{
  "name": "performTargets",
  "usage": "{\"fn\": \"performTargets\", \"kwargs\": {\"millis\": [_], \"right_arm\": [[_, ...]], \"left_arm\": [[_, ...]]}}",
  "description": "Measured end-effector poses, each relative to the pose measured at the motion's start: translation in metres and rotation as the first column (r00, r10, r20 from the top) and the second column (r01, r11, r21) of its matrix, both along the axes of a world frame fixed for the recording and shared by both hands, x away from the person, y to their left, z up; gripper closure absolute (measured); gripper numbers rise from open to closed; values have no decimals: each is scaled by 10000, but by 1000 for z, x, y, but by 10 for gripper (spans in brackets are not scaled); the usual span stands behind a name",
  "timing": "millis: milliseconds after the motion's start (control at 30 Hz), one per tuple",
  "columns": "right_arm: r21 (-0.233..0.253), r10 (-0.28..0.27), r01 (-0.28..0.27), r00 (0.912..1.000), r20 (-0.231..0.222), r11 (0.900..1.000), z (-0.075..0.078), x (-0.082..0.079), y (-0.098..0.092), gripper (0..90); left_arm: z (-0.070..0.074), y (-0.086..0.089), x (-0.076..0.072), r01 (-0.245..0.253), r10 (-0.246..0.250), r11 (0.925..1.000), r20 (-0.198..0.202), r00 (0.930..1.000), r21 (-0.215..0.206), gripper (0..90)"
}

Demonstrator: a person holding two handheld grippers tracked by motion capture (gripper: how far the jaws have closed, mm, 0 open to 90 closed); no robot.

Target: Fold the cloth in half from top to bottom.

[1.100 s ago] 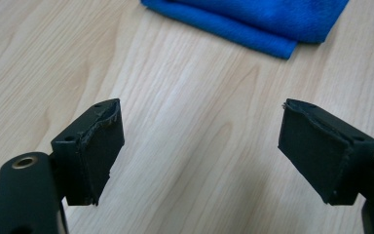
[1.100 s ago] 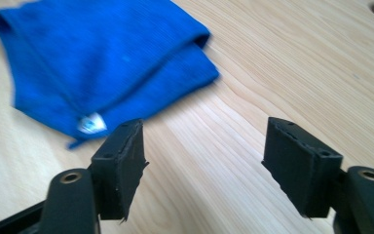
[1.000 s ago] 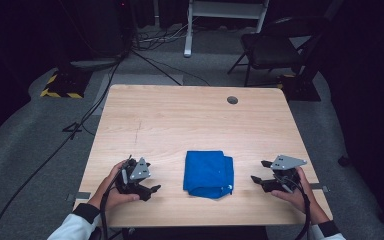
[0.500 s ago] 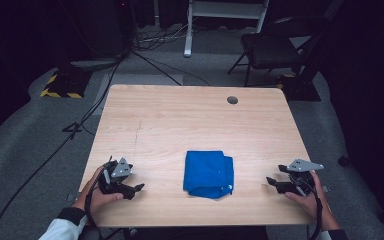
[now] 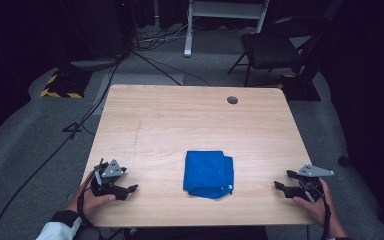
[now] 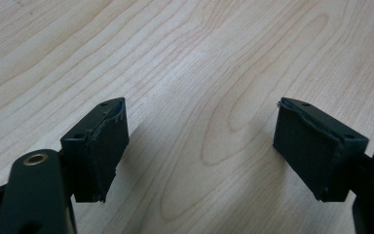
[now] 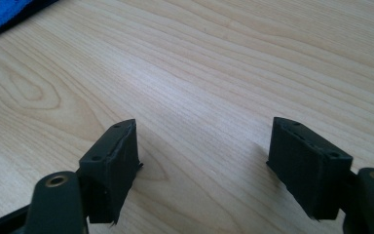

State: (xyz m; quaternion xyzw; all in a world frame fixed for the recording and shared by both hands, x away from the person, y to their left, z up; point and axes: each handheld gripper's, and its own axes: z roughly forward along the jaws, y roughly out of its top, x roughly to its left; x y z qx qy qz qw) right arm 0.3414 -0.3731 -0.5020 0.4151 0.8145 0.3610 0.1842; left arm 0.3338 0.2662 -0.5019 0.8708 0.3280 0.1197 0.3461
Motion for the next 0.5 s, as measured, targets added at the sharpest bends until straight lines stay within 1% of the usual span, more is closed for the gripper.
{"fn": "performTargets", "kwargs": {"millis": [133,500], "right_arm": [[3,-139,139,9998,107,9999,-1,-3,-1,255],[-2,-229,229,9997,62,9997,-1,-4,-1,243]], "left_arm": [[-2,3,-1,92,-90,9999,138,9999,-123,204],[-2,3,-2,7,-5,9999,152,9999,-135,195]]}}
